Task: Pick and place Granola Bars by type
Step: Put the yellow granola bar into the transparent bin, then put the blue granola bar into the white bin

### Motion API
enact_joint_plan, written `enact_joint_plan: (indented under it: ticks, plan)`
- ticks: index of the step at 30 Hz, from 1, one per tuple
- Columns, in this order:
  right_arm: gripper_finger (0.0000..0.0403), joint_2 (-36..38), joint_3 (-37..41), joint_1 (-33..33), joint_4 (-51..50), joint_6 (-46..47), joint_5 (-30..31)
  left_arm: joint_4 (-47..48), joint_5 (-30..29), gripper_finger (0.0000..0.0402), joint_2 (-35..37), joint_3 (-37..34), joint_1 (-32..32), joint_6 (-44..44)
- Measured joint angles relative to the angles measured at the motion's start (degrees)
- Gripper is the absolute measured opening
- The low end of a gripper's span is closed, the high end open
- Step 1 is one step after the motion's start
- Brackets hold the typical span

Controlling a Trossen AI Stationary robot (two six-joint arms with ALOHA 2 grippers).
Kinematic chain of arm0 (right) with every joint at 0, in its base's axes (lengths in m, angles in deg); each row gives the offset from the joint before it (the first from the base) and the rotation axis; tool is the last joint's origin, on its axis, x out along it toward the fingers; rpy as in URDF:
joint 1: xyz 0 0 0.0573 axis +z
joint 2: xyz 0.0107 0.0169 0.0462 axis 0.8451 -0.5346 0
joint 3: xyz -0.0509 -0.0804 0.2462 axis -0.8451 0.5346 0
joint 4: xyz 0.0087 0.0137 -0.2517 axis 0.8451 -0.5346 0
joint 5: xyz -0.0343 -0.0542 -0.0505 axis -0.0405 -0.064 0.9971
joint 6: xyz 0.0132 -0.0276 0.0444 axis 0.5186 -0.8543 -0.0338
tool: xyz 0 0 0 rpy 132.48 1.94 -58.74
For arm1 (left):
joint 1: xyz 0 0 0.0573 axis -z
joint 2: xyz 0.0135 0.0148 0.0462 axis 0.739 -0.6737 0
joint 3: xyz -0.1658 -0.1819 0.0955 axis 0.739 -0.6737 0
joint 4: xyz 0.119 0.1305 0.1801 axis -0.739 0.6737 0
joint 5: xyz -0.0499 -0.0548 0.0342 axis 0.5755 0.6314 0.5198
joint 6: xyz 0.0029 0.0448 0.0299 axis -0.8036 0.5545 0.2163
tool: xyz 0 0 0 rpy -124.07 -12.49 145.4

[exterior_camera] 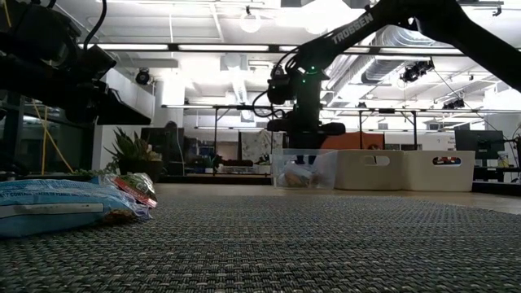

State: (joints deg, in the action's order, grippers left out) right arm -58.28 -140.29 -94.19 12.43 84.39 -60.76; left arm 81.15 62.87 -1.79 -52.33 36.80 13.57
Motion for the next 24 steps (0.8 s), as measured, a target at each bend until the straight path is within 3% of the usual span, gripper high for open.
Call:
enact_joint_plan:
  ticks: [11, 17, 24]
  plan:
    - [0.0202, 1.7, 0.0, 0.1, 0.9, -3.0, 0.4, 0.0, 0.0, 0.0001, 0.0, 0.0, 0.0, 0.0]
    - [0.0209, 7.6, 0.0, 0.2, 5.2, -6.3, 1.2, 0.0, 0.0, 0.0001, 0.0, 0.0, 0.0, 0.0]
    - [0.0209, 15.1, 0.0, 4.3, 16.8, -13.9, -7.5, 0.0, 0.0, 0.0001, 0.0, 0.0, 0.0, 0.0]
